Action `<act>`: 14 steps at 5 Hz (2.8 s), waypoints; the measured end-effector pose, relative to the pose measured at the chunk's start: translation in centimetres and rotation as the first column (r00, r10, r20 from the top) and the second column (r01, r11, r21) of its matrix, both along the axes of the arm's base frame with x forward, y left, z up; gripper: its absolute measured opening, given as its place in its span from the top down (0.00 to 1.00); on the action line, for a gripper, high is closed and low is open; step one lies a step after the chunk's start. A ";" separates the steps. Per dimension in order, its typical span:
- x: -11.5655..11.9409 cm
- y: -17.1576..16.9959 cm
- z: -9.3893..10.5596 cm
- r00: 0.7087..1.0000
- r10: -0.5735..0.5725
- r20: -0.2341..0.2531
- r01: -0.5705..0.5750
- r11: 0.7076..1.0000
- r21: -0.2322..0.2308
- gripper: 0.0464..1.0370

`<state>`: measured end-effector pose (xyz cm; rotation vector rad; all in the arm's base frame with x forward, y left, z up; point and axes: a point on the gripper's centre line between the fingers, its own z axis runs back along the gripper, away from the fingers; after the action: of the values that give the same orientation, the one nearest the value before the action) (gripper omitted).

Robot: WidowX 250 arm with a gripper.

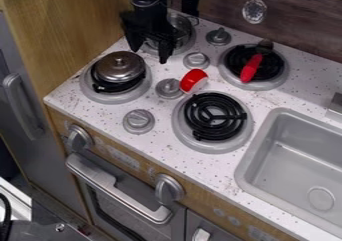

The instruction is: Move the red and white object to the lower right burner

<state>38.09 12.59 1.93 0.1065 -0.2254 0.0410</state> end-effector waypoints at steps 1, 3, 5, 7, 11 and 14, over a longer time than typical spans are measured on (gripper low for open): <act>-0.5 -0.2 -1.7 0.999 0.003 -0.042 -0.004 1.000 -0.016 0.04; 1.1 -4.1 -2.8 0.997 -0.060 -0.039 0.056 0.995 -0.079 0.04; 3.4 -5.7 -4.9 0.995 -0.093 -0.036 0.090 0.992 -0.090 0.04; 4.4 -5.2 -6.8 0.995 -0.075 -0.070 0.072 0.996 -0.053 0.07; 2.4 -9.3 -3.4 0.980 -0.198 0.026 0.199 0.978 -0.063 0.50; -2.5 -11.4 -4.0 0.977 -0.199 -0.071 0.189 0.974 -0.128 0.50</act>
<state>35.63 1.17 -2.06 -0.0351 -0.1488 -0.1443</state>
